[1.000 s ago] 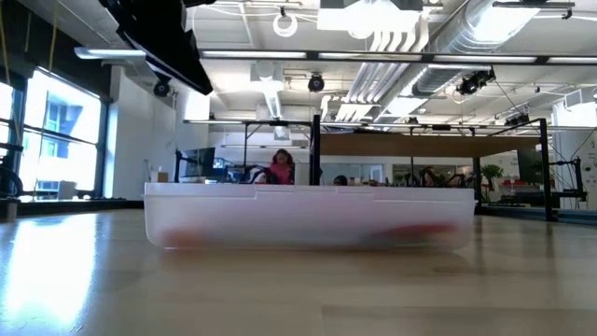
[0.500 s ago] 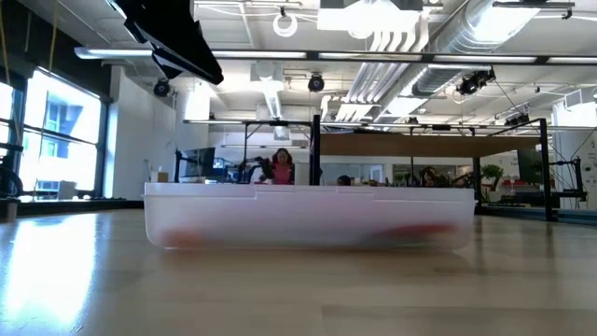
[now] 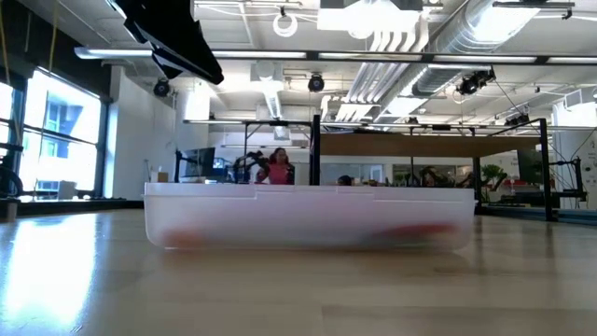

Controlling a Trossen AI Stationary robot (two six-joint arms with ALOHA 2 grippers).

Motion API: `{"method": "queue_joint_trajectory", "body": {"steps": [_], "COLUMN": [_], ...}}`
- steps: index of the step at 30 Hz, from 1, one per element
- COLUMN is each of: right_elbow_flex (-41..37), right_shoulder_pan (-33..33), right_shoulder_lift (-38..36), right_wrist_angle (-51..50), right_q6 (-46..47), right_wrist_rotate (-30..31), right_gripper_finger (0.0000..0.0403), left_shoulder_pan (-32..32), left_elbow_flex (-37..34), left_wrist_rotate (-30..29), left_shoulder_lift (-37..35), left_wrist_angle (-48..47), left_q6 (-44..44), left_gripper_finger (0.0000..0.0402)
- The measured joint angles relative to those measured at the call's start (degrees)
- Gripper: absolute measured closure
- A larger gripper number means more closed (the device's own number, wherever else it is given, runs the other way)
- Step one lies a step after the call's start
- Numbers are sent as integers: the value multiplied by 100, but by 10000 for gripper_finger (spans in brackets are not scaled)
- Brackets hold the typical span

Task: Pack school essentials
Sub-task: Put the yellow crayon pack into the supply box

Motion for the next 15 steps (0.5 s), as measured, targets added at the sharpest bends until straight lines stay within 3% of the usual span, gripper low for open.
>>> {"method": "queue_joint_trajectory", "body": {"steps": [5, 15], "right_elbow_flex": [0, 0], "right_shoulder_pan": [38, 114], "right_shoulder_lift": [234, 521], "right_wrist_angle": [287, 316], "right_q6": [0, 9], "right_wrist_rotate": [2, 98], "right_gripper_finger": [121, 42], "left_shoulder_pan": [0, 0], "left_elbow_flex": [0, 0], "left_wrist_rotate": [-1, 0], "left_shoulder_lift": [0, 0], "left_wrist_angle": [-2, -4], "left_q6": [0, 0], "left_gripper_finger": [339, 339]}}
